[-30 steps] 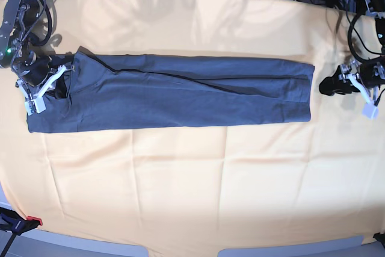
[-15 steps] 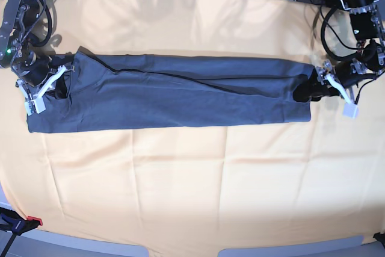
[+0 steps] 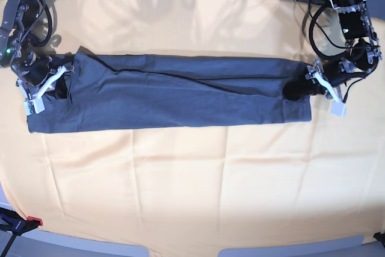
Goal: Fold the T-shirt properly
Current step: 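Grasp the strip's collar end with right gripper, hem end with left, then fold the hem end with the left gripper toward the right gripper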
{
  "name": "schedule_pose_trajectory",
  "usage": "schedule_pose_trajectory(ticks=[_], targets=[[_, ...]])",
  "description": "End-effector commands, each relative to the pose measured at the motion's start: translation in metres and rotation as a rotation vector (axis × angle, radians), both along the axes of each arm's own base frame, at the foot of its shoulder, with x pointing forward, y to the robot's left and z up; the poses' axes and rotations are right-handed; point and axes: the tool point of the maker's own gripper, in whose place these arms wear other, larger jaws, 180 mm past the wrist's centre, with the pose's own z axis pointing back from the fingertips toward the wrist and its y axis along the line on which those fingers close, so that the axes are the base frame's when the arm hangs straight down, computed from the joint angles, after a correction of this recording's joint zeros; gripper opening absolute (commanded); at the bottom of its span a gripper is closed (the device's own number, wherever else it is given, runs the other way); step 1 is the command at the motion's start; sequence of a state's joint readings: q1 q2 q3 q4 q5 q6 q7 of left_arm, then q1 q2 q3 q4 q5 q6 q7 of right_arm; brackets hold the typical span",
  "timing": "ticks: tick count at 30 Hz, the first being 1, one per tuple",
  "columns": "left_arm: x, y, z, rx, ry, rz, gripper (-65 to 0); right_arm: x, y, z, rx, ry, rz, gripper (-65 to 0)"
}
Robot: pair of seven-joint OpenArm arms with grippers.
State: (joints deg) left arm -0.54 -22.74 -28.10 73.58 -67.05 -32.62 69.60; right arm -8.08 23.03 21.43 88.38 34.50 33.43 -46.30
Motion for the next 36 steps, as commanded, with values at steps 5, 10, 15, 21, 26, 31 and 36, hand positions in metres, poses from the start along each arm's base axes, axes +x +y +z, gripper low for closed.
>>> schedule_pose_trajectory(ticks=[5,10,15,21,26,31,36], targets=[[0.005,0.018,0.006,0.065,-0.011,0.007,-65.0,0.004,-0.007,0.008,-0.016,-0.017,-0.005,-59.9],[0.01,0.037,0.015,0.12,-0.022,0.015,-65.0,0.006,0.001,0.012,0.023,-0.039,0.028,-48.1],[0.016,0.055,0.028,0.174,-0.042,0.018,-65.0,0.013,0.016,0.028,0.1,-0.098,0.088,-48.2],[0.03,0.077,0.053,0.234,-0.092,0.029,-65.0,0.015,0.018,0.03,0.109,-0.103,0.092,-48.2],[0.038,0.089,0.07,0.27,-0.12,0.034,-65.0,0.014,0.018,0.029,0.108,-0.097,0.092,-48.2],[0.034,0.069,0.08,0.162,-0.147,-0.025,-65.0,0.014,0.018,0.029,0.109,-0.097,0.092,-48.2],[0.023,0.042,0.096,0.041,-0.219,-0.145,-65.0,0.014,0.018,0.029,0.109,-0.097,0.092,-48.2]])
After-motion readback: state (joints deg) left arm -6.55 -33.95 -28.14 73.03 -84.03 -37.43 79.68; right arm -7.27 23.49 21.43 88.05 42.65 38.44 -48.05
